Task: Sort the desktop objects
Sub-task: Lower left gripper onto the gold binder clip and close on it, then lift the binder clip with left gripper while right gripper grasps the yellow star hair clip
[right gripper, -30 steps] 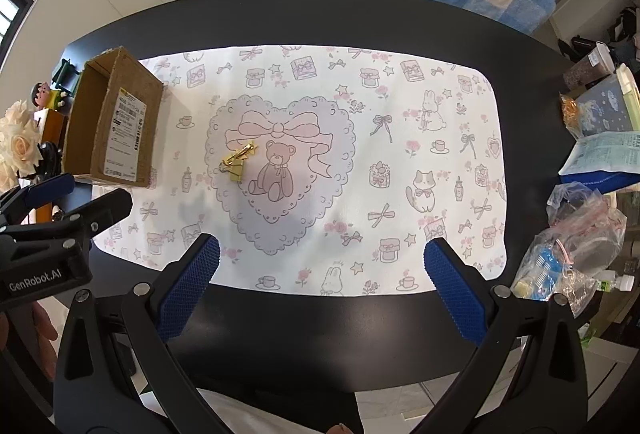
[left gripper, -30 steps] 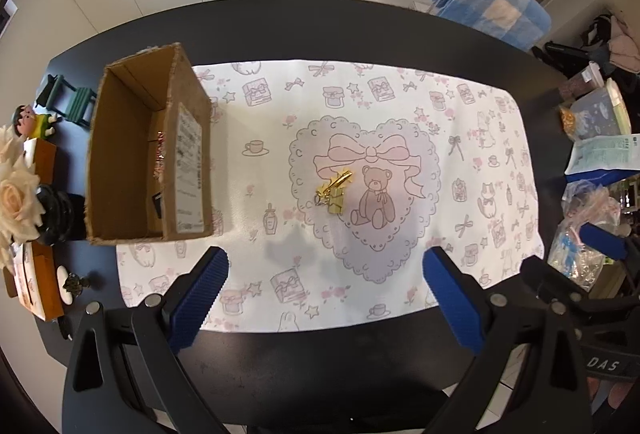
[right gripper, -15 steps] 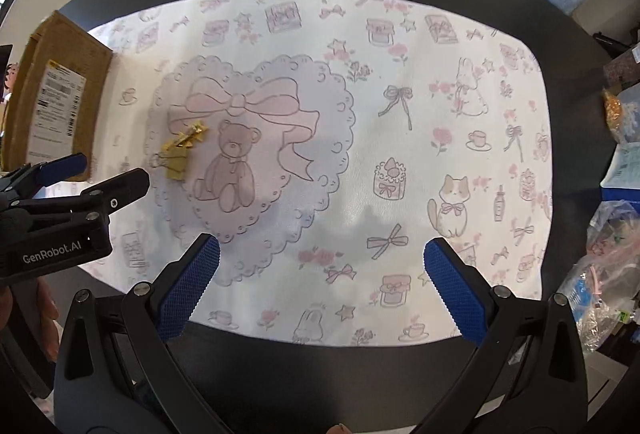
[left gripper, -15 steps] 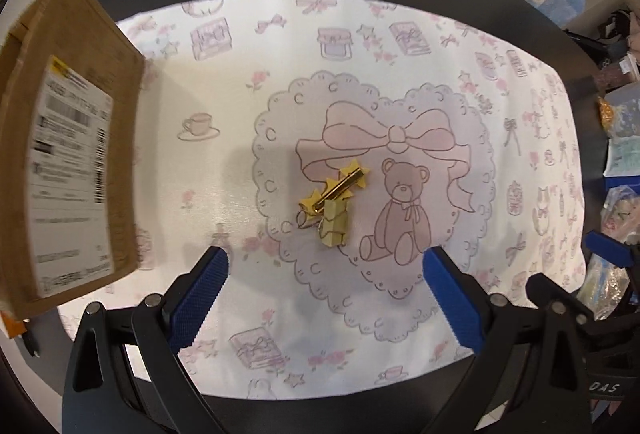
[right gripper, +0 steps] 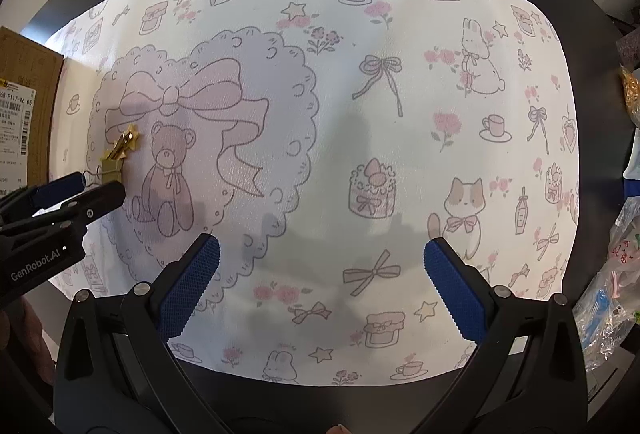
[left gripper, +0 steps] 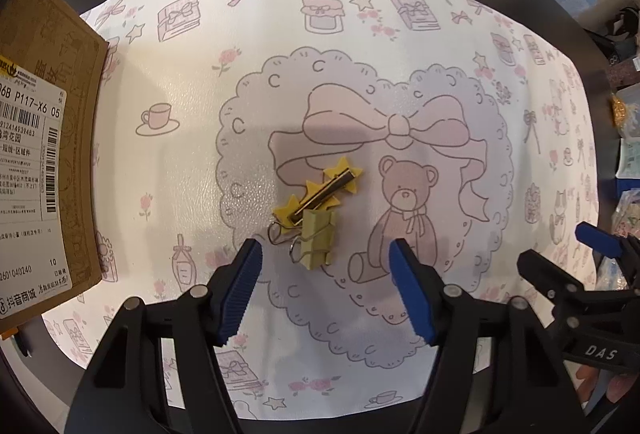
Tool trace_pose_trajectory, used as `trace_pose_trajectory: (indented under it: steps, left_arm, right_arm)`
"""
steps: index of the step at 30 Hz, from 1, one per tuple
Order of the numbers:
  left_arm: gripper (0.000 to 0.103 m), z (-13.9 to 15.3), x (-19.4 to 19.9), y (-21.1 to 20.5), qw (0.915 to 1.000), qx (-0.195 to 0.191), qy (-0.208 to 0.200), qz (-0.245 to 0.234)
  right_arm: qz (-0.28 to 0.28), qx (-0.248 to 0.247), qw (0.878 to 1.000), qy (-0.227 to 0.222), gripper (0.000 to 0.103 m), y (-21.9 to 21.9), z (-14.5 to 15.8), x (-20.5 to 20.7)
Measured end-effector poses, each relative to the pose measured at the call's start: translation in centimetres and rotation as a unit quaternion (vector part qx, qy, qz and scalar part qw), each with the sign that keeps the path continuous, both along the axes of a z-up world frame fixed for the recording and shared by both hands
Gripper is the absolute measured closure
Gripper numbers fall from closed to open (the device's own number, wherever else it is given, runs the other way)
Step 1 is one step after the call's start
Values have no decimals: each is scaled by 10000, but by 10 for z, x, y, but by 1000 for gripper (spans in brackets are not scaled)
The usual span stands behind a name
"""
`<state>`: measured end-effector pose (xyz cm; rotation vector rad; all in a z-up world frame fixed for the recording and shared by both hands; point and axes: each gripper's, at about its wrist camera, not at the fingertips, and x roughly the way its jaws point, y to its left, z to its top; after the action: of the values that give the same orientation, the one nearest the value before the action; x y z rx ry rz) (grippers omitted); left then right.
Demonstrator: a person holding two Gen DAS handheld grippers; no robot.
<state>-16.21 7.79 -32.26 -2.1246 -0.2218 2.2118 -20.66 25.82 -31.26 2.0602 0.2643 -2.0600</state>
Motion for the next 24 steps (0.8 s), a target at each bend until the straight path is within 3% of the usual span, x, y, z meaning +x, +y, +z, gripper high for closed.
trace_pose_trajectory:
  steps: [2, 7, 9, 12, 24]
  left_arm:
    - [59, 0, 0, 0, 10000, 69, -29, 24]
    - [73, -1, 0, -1, 9998, 192, -22, 8]
    - [88, 1, 0, -2, 9997, 245, 32, 8]
    - [99, 2, 1, -7, 9994, 348, 79, 4]
    - [102, 10, 5, -41, 9979, 606, 48, 210]
  right_arm:
    - [6, -14, 10000, -21, 0, -1, -2, -2]
    - [59, -7, 10000, -71, 0, -6, -8, -5]
    - [81, 4, 9999, -82, 0, -9, -10, -6]
    - [128, 28, 9999, -89, 0, -15, -11, -8]
    - [477, 19, 9989, -12, 0, -63, -8, -14]
